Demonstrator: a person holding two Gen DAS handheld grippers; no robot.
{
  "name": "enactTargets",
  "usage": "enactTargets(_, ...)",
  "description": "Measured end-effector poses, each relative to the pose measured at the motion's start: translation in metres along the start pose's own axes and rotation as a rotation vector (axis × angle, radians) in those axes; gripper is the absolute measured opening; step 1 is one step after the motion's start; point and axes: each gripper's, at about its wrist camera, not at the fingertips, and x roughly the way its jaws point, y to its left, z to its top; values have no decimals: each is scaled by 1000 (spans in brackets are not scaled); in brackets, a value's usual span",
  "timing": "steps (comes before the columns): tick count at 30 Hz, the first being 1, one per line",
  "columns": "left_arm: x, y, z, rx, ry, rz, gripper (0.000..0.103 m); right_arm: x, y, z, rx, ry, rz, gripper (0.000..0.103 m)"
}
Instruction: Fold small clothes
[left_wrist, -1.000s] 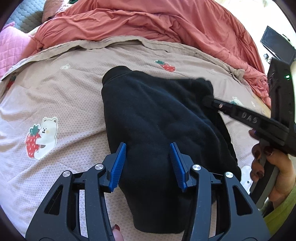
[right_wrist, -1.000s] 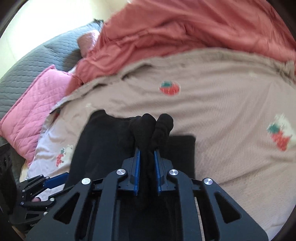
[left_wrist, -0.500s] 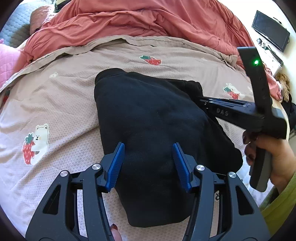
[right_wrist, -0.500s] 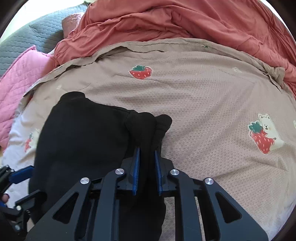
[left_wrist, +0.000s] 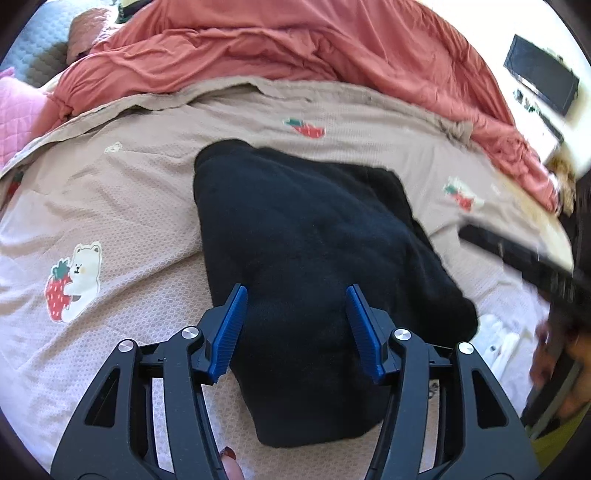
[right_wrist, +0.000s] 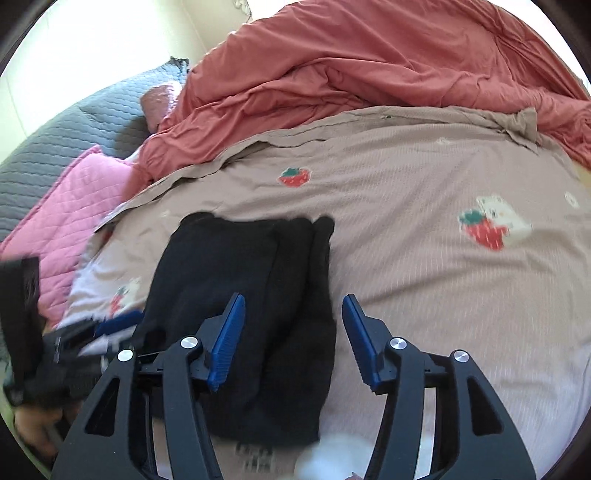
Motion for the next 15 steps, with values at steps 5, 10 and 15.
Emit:
enactTargets(5, -17, 8, -9, -32, -3, 9, 48, -16, 16, -21, -108, 44, 48, 48)
enactTargets(10, -7, 14, -25, -35, 58, 12, 53, -9, 28, -31, -161, 123, 94, 48)
enactTargets(15, -3, 23, -28, -60, 82, 3, 58, 11, 25, -46, -155, 236, 104, 15)
